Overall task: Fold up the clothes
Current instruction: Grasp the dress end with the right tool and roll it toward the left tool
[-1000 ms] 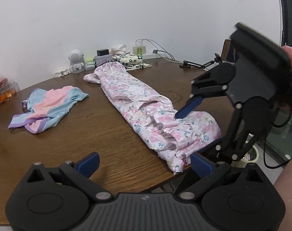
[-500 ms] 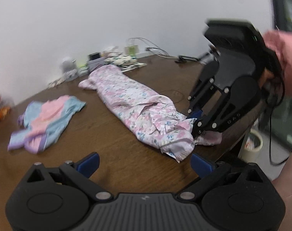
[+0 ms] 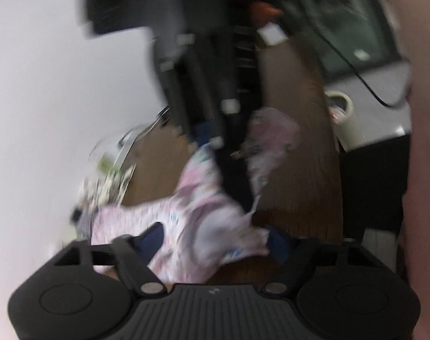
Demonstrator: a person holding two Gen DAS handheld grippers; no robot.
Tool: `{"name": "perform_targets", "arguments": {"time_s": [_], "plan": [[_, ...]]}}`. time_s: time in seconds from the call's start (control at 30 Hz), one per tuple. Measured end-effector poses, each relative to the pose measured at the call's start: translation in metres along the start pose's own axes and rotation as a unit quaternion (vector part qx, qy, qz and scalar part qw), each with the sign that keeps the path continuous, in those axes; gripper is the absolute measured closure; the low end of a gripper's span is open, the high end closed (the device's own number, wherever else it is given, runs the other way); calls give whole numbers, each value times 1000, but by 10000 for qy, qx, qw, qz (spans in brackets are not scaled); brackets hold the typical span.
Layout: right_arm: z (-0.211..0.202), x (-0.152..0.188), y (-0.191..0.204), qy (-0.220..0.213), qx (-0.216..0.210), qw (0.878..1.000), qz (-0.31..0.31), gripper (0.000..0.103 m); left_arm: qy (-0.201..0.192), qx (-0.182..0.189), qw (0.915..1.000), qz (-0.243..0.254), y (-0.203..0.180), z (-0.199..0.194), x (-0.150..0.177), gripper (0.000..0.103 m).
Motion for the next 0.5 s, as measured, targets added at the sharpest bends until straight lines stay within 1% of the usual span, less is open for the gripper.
{"name": "perform_targets", "arguments": {"time_s": [0.03, 0.07, 0.1, 0.13, 0.17, 0.23, 0.27, 0.3, 0.33, 0.4, 0.47, 0.5], "plan": [[-3, -2, 1, -14, -51, 10000, 34, 95, -47, 15, 9999, 133, -1, 1, -2, 61], [-6, -3, 3, -22, -103, 9999, 58, 95, -90, 14, 9996, 251, -2, 3, -3, 73], [-9, -3, 5, -9, -149, 9999, 56, 95, -133, 12, 9992, 369, -2, 4, -4, 79], [-10, -3, 7, 2, -155, 9999, 45, 95, -169, 41, 9990, 408, -2, 4, -4, 82], [-12, -3, 8, 8, -145, 9999, 34, 95, -201, 114, 9992, 338, -1, 3, -4, 89], [-15, -2, 9, -16, -134, 9999, 38, 94, -266, 280, 9991, 148, -1, 1, -6, 92], [-18, -2, 10, -100, -132, 9999, 49, 92, -266, 349, 9990, 47, 1, 0, -5, 93], [-22, -1, 11, -202, -127, 9997, 52, 85, -256, 412, 9988, -55, 2, -1, -4, 93], [-26, 0, 12, -303, -123, 9994, 55, 82, -232, 439, 9986, -192, 5, -1, -3, 93], [-37, 3, 13, -587, -33, 9983, 47, 57, -176, 483, 9973, -530, 11, 0, 1, 93], [-47, 8, 13, -826, 107, 9965, 38, 55, -122, 509, 9942, -940, 18, 2, 6, 93], [-50, 14, 12, -888, 210, 9958, 34, 50, -93, 489, 9920, -1164, 22, 3, 9, 93]]}}
Point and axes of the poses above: each gripper's, at about its wrist camera, not at the fingertips, and z roughly the way its jaws point, y to its left, x to its underside, the point moved 7 cm from there along z, roughly the way its jaws point, and after that the axes turned 11 degrees about -y, right-handed, at the moved point
